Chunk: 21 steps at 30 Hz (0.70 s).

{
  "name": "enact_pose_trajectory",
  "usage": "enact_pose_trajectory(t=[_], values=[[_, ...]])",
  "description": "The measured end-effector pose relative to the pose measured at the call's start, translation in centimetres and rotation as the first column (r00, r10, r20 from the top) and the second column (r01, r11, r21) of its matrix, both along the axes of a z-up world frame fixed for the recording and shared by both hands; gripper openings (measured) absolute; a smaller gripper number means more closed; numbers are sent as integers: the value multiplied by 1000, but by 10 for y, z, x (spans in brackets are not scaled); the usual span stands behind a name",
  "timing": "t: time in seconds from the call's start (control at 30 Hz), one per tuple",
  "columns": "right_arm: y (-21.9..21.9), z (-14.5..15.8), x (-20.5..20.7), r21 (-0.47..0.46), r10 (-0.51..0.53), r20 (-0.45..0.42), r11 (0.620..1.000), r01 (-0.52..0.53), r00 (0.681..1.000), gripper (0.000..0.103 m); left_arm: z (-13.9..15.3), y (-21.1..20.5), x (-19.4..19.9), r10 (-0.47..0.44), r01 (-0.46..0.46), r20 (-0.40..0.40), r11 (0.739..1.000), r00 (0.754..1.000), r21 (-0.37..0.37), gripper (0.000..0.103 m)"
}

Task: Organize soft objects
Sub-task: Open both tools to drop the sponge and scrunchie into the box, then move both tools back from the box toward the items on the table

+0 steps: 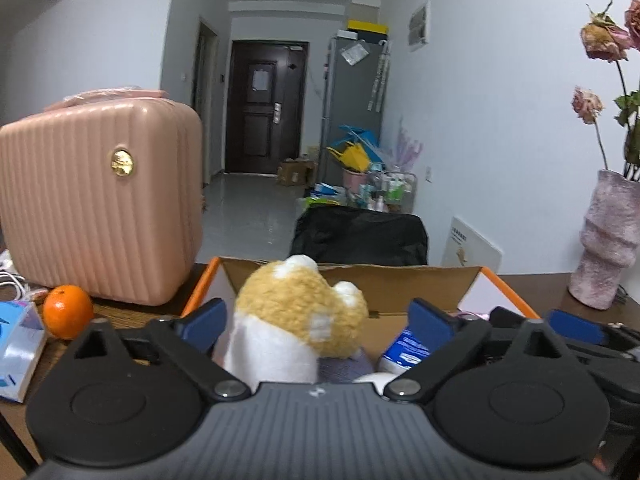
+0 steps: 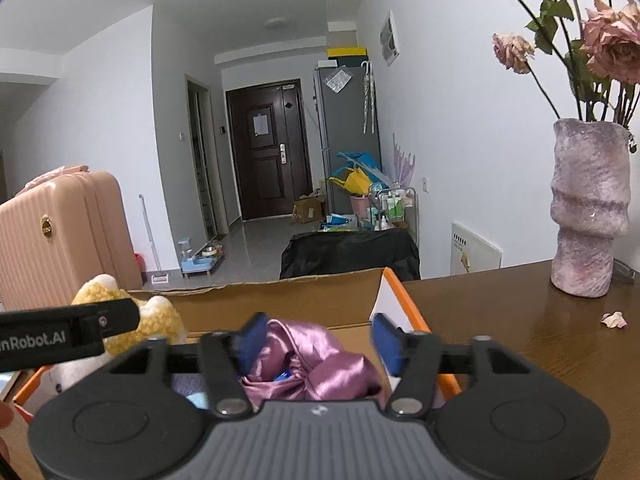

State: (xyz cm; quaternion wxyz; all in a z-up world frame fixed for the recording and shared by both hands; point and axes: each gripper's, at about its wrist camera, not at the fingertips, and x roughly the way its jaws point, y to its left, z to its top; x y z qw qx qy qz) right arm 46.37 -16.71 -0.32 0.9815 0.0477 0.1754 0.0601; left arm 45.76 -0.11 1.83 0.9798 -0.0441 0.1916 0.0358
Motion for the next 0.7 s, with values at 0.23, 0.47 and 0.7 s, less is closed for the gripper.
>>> enact_pose_trajectory(t=[0.23, 0.47, 0.7], values=[[-6, 5, -6, 20, -20, 38, 1000, 20, 999, 98, 2, 7, 0, 38, -38, -9, 999, 999, -15, 103], [-8, 6, -7, 30, -20, 49, 999, 18, 999, 103, 3, 13, -2, 64, -65, -8, 998, 998, -18, 103], [-7, 9, -10, 28, -19, 53, 999, 17, 998, 103, 6, 15, -3, 73, -74, -13, 997, 997, -20, 103]])
